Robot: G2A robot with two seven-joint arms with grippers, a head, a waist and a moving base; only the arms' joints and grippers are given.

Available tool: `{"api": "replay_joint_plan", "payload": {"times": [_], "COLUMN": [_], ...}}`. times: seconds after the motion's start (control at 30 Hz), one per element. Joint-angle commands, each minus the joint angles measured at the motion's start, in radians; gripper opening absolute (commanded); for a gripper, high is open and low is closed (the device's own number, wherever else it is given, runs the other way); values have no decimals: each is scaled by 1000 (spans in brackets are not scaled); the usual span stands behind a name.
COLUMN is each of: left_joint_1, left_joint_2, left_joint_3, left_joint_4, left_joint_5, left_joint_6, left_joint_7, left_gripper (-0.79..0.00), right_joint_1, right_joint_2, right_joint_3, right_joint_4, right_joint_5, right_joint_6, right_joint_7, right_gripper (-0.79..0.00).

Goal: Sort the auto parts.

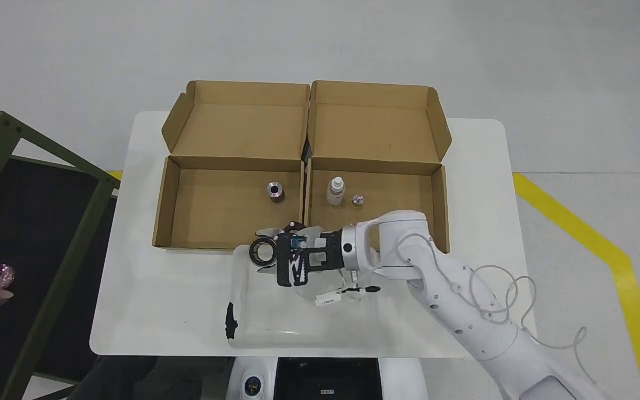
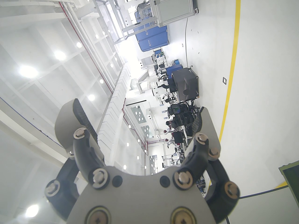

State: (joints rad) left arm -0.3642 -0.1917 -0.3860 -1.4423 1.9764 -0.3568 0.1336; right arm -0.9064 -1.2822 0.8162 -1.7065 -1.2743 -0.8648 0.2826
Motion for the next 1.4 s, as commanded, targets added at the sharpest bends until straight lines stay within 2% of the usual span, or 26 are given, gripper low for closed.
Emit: {"api": "replay_joint_plan", "payload": {"times": [0.0,0.6,1.37], "left_joint_1": [0,0,0], "left_joint_2": [0,0,0], "left_joint_3": [0,0,0], "left_joint_4": [0,0,0], "left_joint_5": [0,0,0], "left_joint_6": [0,0,0], "left_joint_7": [0,0,0], "left_gripper": [0,0,0], "right_joint_1": [12,129,260], "right_joint_2": [-2,-32,-105], "right_joint_3": [0,-23,-154], "right_joint_4": [9,166,390], "right_joint_5": [3,4,15], "right_joint_6": [7,75,132], "right_joint_7": [-6,-48,51], "right_gripper": [-785,-785,-785]}}
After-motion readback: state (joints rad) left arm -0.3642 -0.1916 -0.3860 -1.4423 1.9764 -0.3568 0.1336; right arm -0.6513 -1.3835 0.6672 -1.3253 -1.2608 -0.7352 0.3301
